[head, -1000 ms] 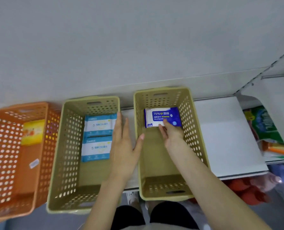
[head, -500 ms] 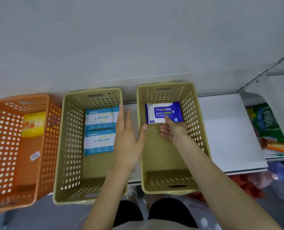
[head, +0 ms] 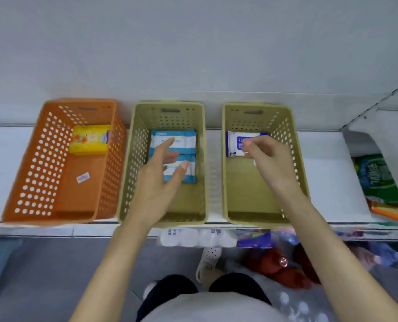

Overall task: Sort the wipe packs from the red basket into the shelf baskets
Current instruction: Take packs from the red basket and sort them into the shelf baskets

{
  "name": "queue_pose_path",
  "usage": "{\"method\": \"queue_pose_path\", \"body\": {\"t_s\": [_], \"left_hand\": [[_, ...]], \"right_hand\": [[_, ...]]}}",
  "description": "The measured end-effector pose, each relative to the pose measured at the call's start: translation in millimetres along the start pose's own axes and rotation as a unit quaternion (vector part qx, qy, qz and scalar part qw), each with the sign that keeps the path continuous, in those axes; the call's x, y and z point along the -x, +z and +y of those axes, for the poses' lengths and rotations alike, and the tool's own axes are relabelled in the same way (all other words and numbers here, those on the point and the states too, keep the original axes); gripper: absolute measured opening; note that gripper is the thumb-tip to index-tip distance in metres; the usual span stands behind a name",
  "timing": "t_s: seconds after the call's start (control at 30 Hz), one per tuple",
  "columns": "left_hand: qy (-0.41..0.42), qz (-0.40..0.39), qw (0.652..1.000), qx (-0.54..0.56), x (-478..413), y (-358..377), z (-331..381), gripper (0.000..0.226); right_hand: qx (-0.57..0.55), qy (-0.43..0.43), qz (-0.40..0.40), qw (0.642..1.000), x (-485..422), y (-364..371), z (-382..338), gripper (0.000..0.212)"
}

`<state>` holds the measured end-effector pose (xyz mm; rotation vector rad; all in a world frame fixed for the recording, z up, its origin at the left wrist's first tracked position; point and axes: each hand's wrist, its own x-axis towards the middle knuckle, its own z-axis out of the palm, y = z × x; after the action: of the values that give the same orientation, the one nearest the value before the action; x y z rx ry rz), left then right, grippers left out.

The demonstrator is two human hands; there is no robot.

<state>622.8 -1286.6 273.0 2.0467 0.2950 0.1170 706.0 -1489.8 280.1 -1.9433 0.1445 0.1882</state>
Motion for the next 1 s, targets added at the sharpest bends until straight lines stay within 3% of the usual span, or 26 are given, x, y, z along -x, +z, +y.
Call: {"method": "queue_pose_path", "body": {"t_s": [0.07, 0.17, 0.27, 0.4, 0.53, 0.73, 1.0], "left_hand": [[0.0, 0.026, 0.999, 0.035, 27.6, -36.7, -9.1, 0.046], [-0.022, 0.077, 0.993, 0.083, 79.3, -96.5, -35.1, 0.044], [-0.06, 0.148, 0.981, 0.106, 144.6, -159.9, -73.6, 0.044], [-0.131, 0.246, 0.954, 0.108, 246.1, -235.6, -138.2, 0.038], [-0.225, 0.354, 0.902, 0.098, 343.2, -284.9, -203.7, 0.04], [-0.292, 0.491, 0.809, 0.142, 421.9, -332.2, -271.4, 0.037], [-0.371, 0.548, 0.73, 0.167, 430.1, -411.3, -385.7, 0.04]], "right_hand": [[0.001, -0.061, -0.004, 0.998, 31.9, 17.0, -16.2, 0.005], [-0.013, -0.132, -0.062, 0.989, 90.2, 63.1, -43.1, 0.023], [-0.006, -0.184, -0.169, 0.968, 152.7, 133.6, -66.4, 0.033], [0.012, -0.238, -0.337, 0.911, 240.9, 242.2, -78.7, 0.036], [0.053, -0.238, -0.478, 0.844, 314.7, 342.3, -68.3, 0.037], [0.151, -0.275, -0.594, 0.741, 374.9, 461.0, -62.2, 0.046], [0.186, -0.277, -0.652, 0.681, 408.5, 658.2, -81.5, 0.051]]}}
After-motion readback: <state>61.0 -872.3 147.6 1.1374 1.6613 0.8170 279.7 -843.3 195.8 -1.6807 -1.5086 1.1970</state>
